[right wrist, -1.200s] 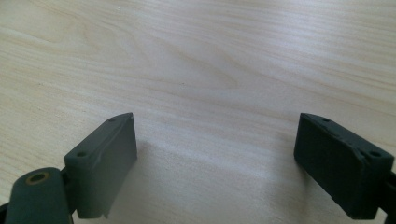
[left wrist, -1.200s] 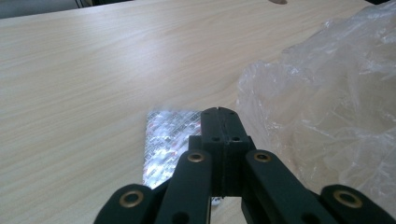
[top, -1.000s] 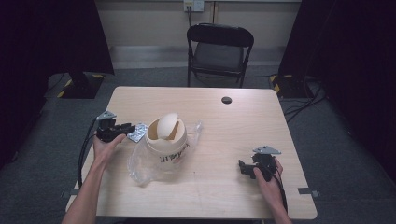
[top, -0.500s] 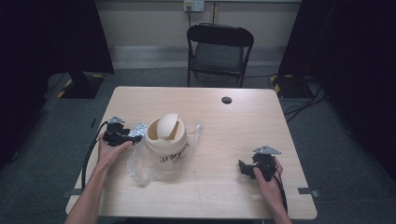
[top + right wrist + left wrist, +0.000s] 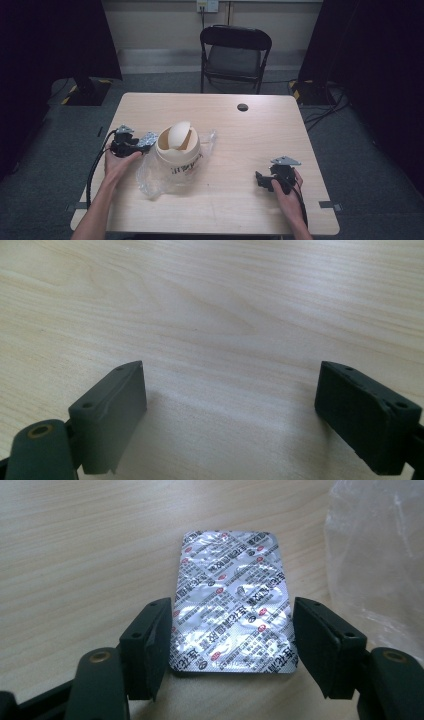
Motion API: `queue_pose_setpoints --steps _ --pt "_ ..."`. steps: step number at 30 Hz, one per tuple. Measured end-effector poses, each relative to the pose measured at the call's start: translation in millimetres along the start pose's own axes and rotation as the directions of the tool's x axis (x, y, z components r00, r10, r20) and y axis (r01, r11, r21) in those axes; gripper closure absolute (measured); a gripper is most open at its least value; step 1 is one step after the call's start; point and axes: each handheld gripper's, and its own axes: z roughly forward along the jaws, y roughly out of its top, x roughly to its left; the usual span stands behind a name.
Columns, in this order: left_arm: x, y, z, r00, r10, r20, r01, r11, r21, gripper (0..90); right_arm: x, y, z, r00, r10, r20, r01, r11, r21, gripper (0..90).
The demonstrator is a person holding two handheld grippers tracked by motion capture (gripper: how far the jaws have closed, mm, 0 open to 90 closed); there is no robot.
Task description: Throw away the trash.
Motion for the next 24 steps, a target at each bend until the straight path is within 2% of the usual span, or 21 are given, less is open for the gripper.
queue_pose_setpoints --steps 1,3,4,5,10,20,23,24 --pt "0.0 0.0 0.0 1.0 0.0 0.0 0.0 1.0 0.0 34.0 0.0 0.0 0.0 1.0 0.0 0.0 0.0 1.0 0.0 12.3" --pt "1.8 -1.1 -10.6 0.9999 -0.012 0.005 0.013 0.9986 -0.052 34.0 0.0 0.0 0.0 1.0 0.0 0.0 0.0 1.0 0.0 12.3" --pt "1.8 -1.1 -10.6 0.9999 -0.012 0.005 0.013 0.9986 -0.052 34.0 0.0 0.0 0.0 1.0 0.0 0.0 0.0 1.0 0.0 12.3" --pt "3.1 -1.7 -17.4 0.9995 -0.028 0.012 0.029 0.9963 -0.08 34.0 0.0 0.0 0.0 1.0 0.0 0.0 0.0 1.0 0.0 12.2" --pt "2.7 -0.7 -33.3 0.9979 -0.048 0.044 0.054 0.9896 -0.133 34.0 0.0 0.0 0.0 1.0 0.0 0.0 0.0 1.0 0.0 12.3" --pt "-19.3 10.6 -65.8 0.9953 0.036 0.089 -0.016 0.9763 -0.216 34.0 0.0 0.0 0.0 1.0 0.0 0.0 0.0 1.0 0.0 12.3" --pt "-24.0 12.0 -71.5 0.9939 0.048 0.1 -0.024 0.9733 -0.228 34.0 0.0 0.0 0.0 1.0 0.0 0.0 0.0 1.0 0.0 12.3" --pt "-26.0 12.7 -75.4 0.9931 0.054 0.104 -0.027 0.9701 -0.241 33.9 0.0 0.0 0.0 1.0 0.0 0.0 0.0 1.0 0.0 12.3"
